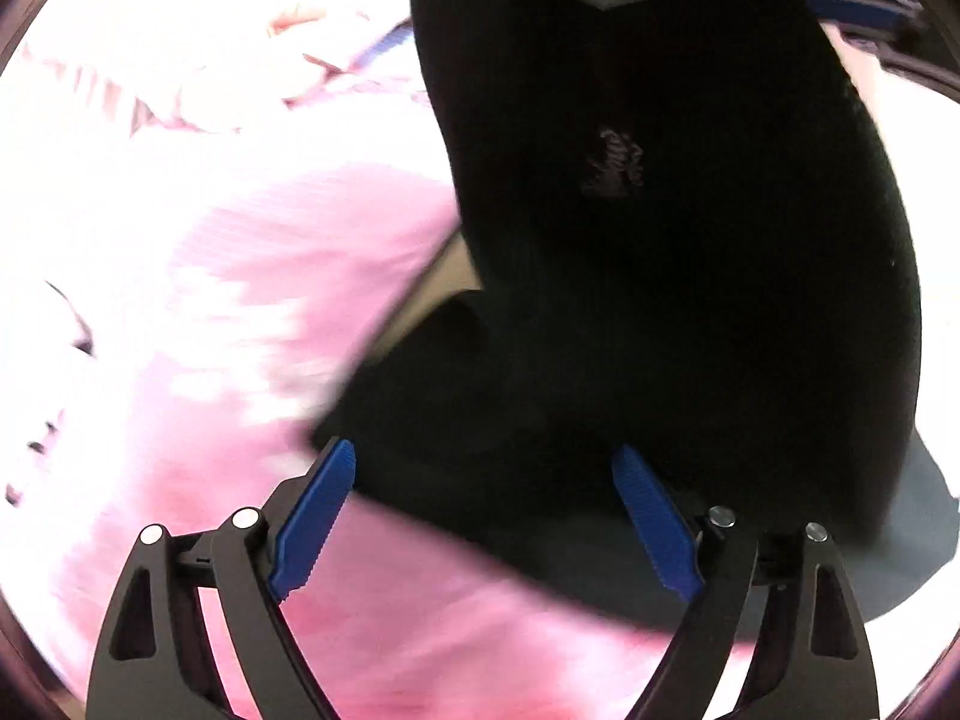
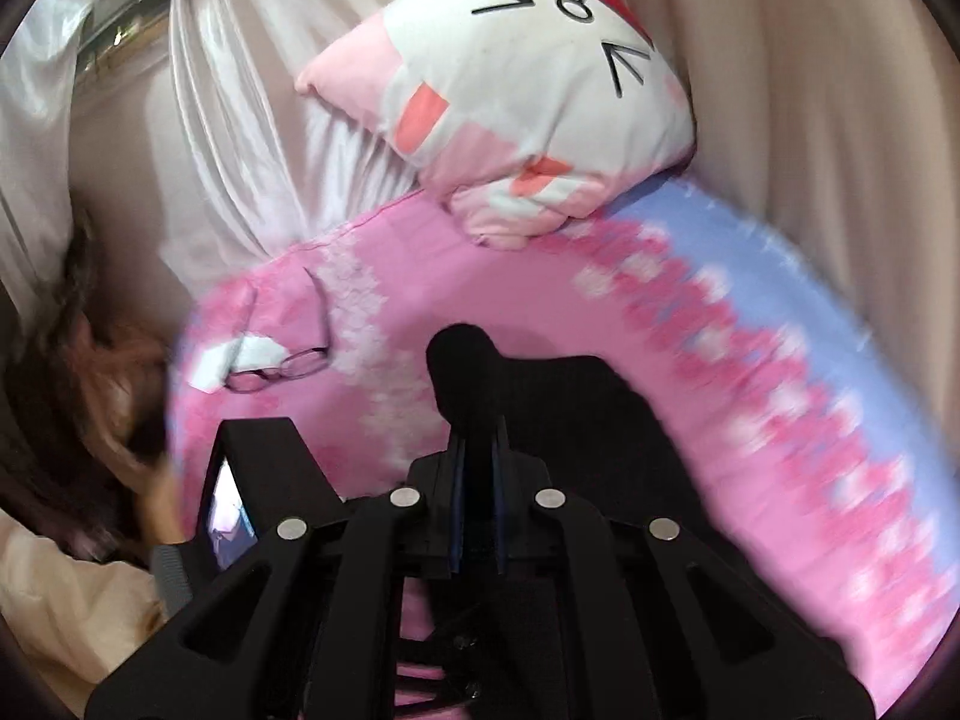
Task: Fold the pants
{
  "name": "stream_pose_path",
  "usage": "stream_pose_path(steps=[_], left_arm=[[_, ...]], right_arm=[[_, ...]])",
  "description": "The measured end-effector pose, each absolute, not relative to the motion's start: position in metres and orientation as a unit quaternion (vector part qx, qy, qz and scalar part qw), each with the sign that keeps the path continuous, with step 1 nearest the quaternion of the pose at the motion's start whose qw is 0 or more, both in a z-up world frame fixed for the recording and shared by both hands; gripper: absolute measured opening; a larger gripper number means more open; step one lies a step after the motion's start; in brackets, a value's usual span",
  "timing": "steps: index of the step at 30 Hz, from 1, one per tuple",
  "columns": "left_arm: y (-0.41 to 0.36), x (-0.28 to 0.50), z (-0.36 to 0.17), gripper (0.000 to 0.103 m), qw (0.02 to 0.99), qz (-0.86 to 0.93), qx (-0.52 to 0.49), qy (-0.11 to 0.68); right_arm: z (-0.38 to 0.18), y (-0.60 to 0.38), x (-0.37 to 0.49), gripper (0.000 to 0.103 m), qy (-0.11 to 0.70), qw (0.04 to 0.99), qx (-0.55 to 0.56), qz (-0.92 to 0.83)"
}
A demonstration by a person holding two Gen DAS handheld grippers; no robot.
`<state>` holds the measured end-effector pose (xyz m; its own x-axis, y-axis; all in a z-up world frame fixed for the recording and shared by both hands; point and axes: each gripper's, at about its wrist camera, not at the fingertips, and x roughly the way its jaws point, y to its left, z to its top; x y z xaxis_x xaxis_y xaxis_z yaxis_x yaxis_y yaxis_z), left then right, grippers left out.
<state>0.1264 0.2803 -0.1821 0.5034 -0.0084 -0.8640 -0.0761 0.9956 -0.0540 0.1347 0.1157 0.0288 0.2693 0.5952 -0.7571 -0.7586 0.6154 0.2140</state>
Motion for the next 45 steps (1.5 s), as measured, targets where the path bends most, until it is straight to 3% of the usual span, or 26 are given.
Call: stream_pose_path(steps=[2, 5, 12, 17, 18, 21, 22, 26, 28, 30, 34, 39, 42, 45], left_arm=[[0.29, 0.132, -0.192, 0.098, 0.857, 0.044, -0.039, 0.512], [0.295, 0.152, -0.191, 0.098, 0.854, 0.073, -0.077, 0.509], [0.327, 0.185, -0.183, 0.098, 0.838, 0.103, -0.116, 0.523], [0.367, 0.163, -0.183, 0.098, 0.832, 0.12, -0.121, 0.528], [0.374, 0.147, -0.179, 0.098, 0.834, 0.127, -0.115, 0.525], [0.379, 0.107, -0.166, 0.098, 0.83, 0.196, -0.052, 0.52], [0.385, 0.099, -0.165, 0.098, 0.826, 0.209, -0.04, 0.522], [0.415, 0.082, -0.162, 0.098, 0.813, 0.223, -0.024, 0.537], [0.419, 0.075, -0.159, 0.098, 0.819, 0.21, -0.033, 0.533], [0.412, 0.062, -0.146, 0.098, 0.835, 0.184, -0.042, 0.517], [0.389, 0.073, -0.115, 0.098, 0.871, 0.147, -0.056, 0.466], [0.354, 0.107, -0.099, 0.097, 0.898, 0.109, -0.034, 0.425], [0.308, 0.091, -0.097, 0.097, 0.927, 0.031, 0.032, 0.372], [0.251, 0.062, -0.117, 0.097, 0.919, -0.076, 0.122, 0.368]], right_arm=[[0.029, 0.114, 0.13, 0.006, 0.421, 0.797, -0.088, 0.425], [0.052, 0.101, 0.156, 0.007, 0.418, 0.806, -0.072, 0.413], [0.105, 0.082, 0.227, 0.007, 0.331, 0.862, -0.226, 0.311], [0.08, 0.106, 0.161, 0.007, 0.317, 0.855, -0.227, 0.343], [0.062, 0.116, 0.138, 0.009, 0.322, 0.845, -0.235, 0.356], [-0.017, 0.143, 0.068, 0.033, 0.405, 0.775, -0.239, 0.423], [-0.04, 0.147, 0.044, 0.033, 0.445, 0.74, -0.227, 0.452], [-0.024, 0.12, 0.022, 0.039, 0.447, 0.738, -0.184, 0.47], [-0.008, 0.093, 0.04, 0.064, 0.44, 0.767, -0.167, 0.435], [0.001, 0.051, 0.073, 0.072, 0.441, 0.801, -0.165, 0.37], [-0.003, -0.033, 0.132, 0.072, 0.486, 0.828, -0.138, 0.245], [-0.012, -0.065, 0.109, 0.072, 0.487, 0.829, -0.135, 0.24], [-0.024, -0.072, 0.087, 0.067, 0.496, 0.83, -0.101, 0.236], [-0.033, -0.079, 0.085, 0.066, 0.497, 0.838, -0.094, 0.202]])
